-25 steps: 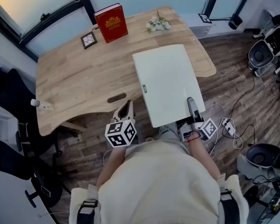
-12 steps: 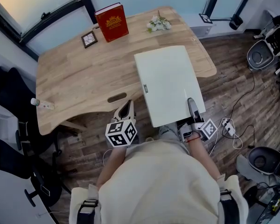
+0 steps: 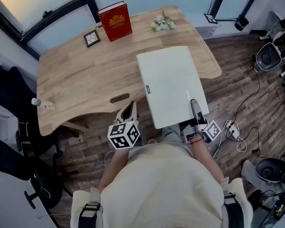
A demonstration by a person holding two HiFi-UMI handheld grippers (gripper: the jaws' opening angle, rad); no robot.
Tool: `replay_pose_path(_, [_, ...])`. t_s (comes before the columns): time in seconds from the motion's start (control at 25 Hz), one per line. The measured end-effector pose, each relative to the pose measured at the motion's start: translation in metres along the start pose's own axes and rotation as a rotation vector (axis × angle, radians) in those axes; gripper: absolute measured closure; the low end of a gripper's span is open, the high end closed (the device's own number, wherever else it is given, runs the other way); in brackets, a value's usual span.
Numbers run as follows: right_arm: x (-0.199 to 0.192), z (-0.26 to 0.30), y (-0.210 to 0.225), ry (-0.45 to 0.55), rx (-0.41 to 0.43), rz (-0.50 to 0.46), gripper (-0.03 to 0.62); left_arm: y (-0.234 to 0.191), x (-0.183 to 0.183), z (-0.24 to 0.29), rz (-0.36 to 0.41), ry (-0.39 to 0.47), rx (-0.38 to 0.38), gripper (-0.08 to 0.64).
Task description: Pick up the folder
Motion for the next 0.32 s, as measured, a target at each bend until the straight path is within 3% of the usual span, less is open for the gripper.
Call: replay_pose_path(0.32, [0.0011,0.0001,0.0021,0.005,-0.012,0.000,0.314,-0.0016,0.0006,-0.0002,-0.008,0.001,0.004,0.540])
Point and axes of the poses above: the fingertips, and each gripper's own axes: z forward along the fingers, y to its right, x out of its top, the point moved 3 cm from there along -z, backward along the fingers, and after that the axes turned 5 degrees about y, right-handed, at the moved point
